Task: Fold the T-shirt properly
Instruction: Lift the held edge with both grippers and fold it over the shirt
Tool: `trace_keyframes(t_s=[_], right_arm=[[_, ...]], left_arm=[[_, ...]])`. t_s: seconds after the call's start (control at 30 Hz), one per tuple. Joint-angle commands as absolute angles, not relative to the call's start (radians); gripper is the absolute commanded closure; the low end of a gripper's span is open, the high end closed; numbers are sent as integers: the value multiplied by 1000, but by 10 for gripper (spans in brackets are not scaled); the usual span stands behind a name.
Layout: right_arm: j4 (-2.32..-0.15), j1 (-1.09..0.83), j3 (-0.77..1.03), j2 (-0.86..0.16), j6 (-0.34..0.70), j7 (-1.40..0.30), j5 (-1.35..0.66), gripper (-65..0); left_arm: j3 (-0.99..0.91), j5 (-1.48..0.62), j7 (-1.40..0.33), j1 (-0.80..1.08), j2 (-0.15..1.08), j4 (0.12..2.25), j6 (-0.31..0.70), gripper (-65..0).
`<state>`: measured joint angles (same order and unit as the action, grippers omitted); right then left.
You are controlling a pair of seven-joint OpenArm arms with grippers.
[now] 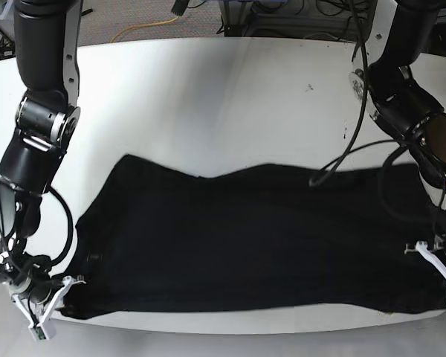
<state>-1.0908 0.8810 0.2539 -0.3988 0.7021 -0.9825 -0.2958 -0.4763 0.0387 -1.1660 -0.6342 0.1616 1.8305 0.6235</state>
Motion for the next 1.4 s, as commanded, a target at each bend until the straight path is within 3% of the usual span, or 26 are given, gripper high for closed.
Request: trace_keyframes(t_s=[0.0,0.23,0.43,0.6,1.07,1.37], right_arm=[[-1115,984,223,-430,698,-980,-309,0],[-1119,1179,197,-446,698,-1079,-311,0],[-1241,1175,200,-470,698,-1159,-341,0],[-1365,1010,228,-473,698,-1191,-414,0],[-1552,444,443,-430,698,-1216,-515,0],[-1554,122,455,-418,698,-1210,-647,0]], left_arm=[[-478,48,-1178,-727,182,1871,616,0],[-476,47,-1218,-947,246,1886,616,0],[-443,41,-1218,-949,249,1891,625,0],[-440,39,-1214,-816,245,1894,698,0],[-460,39,-1201,-383,243,1928,698,0],[-524,39,-989,-12,240,1928,698,0]])
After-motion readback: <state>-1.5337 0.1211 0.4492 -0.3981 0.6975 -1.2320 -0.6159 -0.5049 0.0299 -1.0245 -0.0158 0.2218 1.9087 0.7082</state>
